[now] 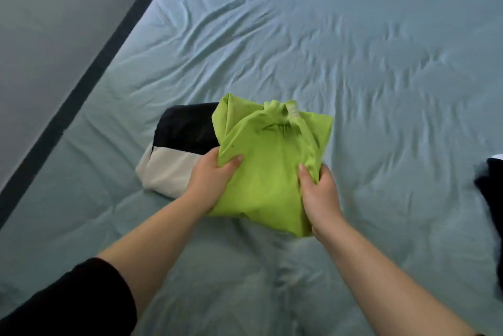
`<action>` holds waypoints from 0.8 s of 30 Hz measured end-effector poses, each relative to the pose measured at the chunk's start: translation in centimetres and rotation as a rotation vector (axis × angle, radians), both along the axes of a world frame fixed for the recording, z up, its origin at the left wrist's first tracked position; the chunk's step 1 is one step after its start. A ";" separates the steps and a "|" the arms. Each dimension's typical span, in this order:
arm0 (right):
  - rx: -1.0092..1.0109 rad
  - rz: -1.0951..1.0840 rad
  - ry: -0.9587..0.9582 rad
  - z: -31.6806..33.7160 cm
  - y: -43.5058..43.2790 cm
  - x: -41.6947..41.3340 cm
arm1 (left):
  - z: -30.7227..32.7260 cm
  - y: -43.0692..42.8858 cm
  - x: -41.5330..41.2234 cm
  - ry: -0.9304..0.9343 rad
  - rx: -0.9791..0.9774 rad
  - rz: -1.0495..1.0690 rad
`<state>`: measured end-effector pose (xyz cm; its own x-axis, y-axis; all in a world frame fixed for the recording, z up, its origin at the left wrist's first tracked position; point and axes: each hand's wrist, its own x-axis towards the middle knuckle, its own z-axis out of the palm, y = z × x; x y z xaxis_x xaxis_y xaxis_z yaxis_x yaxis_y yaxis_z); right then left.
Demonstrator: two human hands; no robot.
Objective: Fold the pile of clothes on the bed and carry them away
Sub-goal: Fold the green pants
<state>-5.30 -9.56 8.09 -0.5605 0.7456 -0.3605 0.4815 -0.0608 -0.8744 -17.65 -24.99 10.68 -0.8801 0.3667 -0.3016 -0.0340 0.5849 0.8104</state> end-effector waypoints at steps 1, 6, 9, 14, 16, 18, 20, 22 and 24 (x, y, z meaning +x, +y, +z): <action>0.002 0.012 0.028 0.2 -1.3 -1.9 | 0.6 -1.3 -2.0 0.039 -0.005 -0.006; -0.033 0.048 0.131 -0.1 -6.9 -9.8 | 1.6 -6.9 -10.6 0.176 -0.039 -0.008; -0.086 0.203 -0.096 -2.6 -8.9 -12.4 | -1.0 -10.0 -13.8 0.121 -0.214 -0.051; 0.426 0.490 -0.421 -4.7 -9.1 -13.0 | -4.7 -12.5 -14.3 0.171 -0.678 0.020; 0.830 0.640 -0.210 -4.6 -9.3 -13.7 | -5.6 -11.6 -13.1 0.585 -0.620 -0.168; 1.018 0.961 -0.162 -5.1 -9.0 -15.4 | -7.1 -10.3 -12.1 0.737 -0.649 -0.480; 1.061 1.151 -0.341 -6.8 -8.2 -17.6 | -9.4 -9.6 -12.7 0.543 -0.769 -0.570; 0.960 1.181 -0.542 -8.6 -6.8 -19.7 | -11.8 -9.5 -14.4 0.311 -0.811 -0.549; 0.846 1.196 -0.613 -10.7 -6.1 -21.1 | -13.8 -9.4 -15.9 0.220 -0.788 -0.561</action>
